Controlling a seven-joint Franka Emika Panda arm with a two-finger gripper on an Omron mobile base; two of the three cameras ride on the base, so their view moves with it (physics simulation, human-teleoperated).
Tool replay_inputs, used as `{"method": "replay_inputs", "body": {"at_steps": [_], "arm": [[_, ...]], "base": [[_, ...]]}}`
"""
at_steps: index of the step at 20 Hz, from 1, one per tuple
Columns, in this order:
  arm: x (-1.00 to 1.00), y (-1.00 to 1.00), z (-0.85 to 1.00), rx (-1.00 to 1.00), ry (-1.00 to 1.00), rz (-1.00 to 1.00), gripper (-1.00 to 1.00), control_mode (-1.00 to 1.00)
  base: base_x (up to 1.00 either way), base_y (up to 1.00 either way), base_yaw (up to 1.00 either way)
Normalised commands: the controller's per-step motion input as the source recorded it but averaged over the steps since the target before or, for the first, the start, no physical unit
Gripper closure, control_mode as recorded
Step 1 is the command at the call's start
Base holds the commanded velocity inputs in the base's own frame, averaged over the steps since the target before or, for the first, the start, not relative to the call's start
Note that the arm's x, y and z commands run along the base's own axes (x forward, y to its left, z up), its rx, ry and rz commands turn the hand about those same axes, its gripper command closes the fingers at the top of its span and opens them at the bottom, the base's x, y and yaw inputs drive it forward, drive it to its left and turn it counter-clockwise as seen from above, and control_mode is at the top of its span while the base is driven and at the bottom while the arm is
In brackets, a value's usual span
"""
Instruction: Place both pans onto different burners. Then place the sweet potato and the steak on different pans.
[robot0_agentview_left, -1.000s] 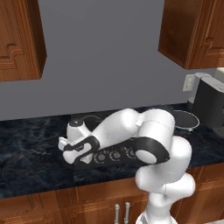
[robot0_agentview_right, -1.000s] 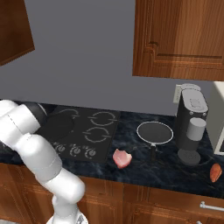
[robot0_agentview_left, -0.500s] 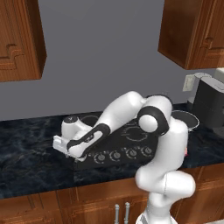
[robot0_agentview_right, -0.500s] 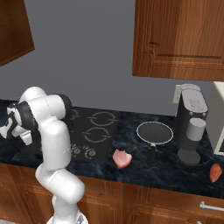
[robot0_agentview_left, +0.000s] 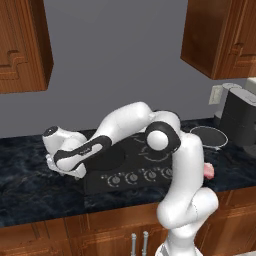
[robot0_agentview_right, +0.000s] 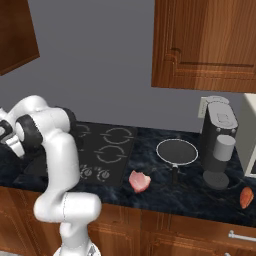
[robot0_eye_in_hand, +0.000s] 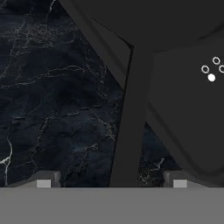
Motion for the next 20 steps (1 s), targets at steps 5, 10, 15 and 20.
{"method": "replay_inputs", "body": {"at_steps": [5,10,15,20], "arm": [[-0.42,-0.26,0.25,-0.11,-0.06,0.0,-1.0,-1.0],[-0.48,-0.44,0.28,-0.04,-0.08,0.01,-1.0,-1.0],[-0.36,-0.63,0.26,0.0,-0.12,0.15,-1.0,-1.0],[-0.37,-0.75,0.39,0.02,-0.19,0.29,-1.0,-1.0]], "base": [[0.0,0.0,0.0],[0.0,0.0,0.0],[0.0,0.0,0.0],[0.0,0.0,0.0]]}}
